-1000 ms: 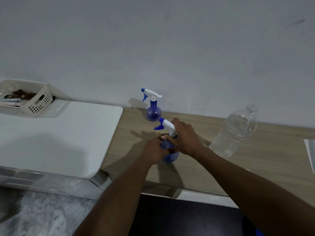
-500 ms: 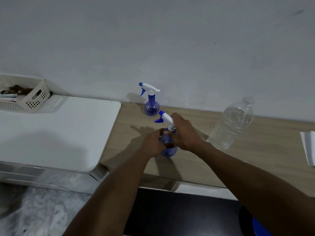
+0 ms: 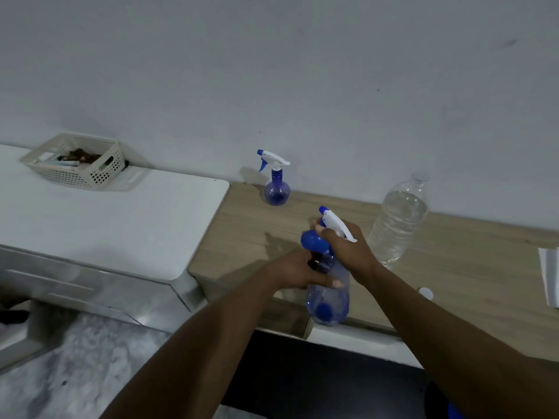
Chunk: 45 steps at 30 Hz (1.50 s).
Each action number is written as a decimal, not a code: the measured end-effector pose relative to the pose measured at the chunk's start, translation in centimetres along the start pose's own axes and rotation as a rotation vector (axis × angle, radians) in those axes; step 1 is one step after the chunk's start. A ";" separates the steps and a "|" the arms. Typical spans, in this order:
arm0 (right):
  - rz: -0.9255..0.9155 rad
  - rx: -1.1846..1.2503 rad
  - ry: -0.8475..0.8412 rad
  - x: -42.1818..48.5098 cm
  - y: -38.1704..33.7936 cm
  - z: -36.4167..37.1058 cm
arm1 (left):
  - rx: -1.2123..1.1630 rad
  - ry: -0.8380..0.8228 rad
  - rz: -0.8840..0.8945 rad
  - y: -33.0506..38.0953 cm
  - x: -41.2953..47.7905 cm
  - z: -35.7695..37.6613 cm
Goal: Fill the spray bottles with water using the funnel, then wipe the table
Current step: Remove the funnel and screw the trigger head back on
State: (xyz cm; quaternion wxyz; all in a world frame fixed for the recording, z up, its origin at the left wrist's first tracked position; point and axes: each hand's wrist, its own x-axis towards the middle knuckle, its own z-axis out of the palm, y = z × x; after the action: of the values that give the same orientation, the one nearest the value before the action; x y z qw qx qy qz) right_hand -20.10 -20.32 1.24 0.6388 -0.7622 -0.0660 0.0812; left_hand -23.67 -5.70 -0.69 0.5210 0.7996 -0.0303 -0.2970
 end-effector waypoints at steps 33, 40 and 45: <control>0.349 -0.417 -0.318 -2.0 1.4 0.4 | 0.068 0.376 -0.345 -9.2 -4.3 -9.9; 0.345 -0.478 -0.242 0.1 1.7 3.2 | 0.046 0.298 -0.314 -10.0 -2.6 -13.9; 0.316 -0.518 -0.178 0.5 1.3 4.2 | 0.073 0.261 -0.291 -9.9 -1.5 -15.6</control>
State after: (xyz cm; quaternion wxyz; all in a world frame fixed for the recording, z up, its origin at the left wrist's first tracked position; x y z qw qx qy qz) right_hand -20.50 -16.38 -0.80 0.3945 -0.8904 -0.0206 0.2263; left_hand -19.58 12.07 -4.09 0.4429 0.8456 0.1425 -0.2617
